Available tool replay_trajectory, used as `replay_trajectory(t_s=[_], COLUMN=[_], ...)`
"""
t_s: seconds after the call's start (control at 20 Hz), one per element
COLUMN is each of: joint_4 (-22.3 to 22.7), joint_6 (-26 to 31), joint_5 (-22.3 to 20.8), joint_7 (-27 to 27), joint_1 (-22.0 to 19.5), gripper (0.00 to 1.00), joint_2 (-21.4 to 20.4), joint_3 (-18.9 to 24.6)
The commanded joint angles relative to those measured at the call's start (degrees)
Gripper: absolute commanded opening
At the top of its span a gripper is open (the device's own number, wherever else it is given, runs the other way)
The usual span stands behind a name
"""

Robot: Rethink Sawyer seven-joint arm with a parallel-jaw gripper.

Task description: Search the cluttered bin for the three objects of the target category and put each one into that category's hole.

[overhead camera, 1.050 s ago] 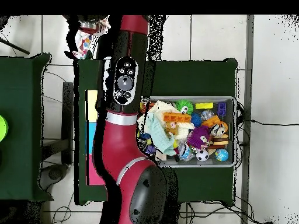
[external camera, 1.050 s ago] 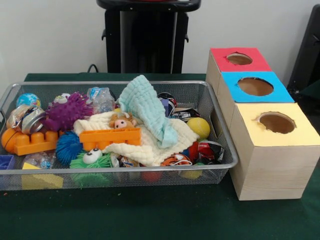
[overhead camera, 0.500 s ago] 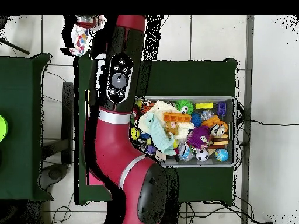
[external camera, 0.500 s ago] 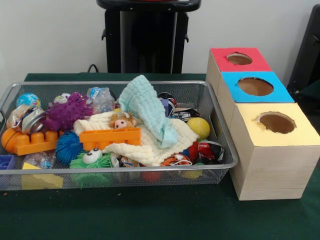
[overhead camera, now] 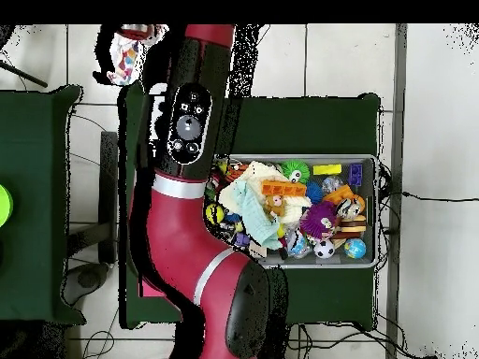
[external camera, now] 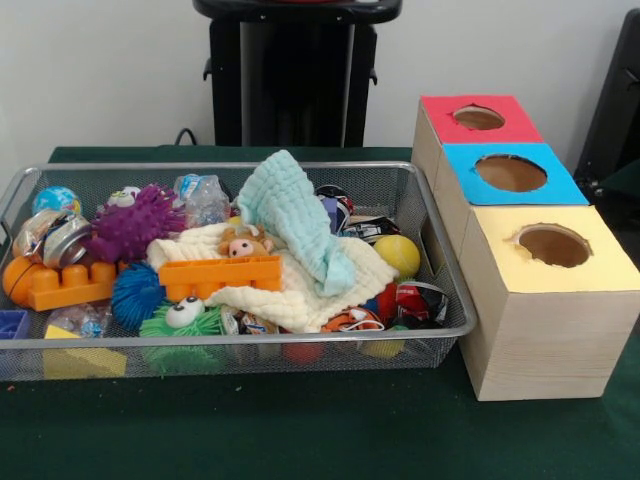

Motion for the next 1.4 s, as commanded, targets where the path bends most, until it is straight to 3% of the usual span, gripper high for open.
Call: replay_trajectory(t_s=[0.05,0.5,0.95,1.4], joint_4=[-7.8,-7.2,-7.8,-8.6], joint_6=[5.6,8.0,7.2,5.4], joint_5=[-8.7,-15.6,-21.6,-24.6], joint_7=[-16.7,-17.8,-20.8,-23.1], joint_1=[-2.0,-2.0,-2.9,-4.2], gripper=[0.00,0.00,0.00,0.00], joint_2=[-1.1,-5.7,-4.3,-3.5], joint_3=[2.3,4.9,10.7,14.9])
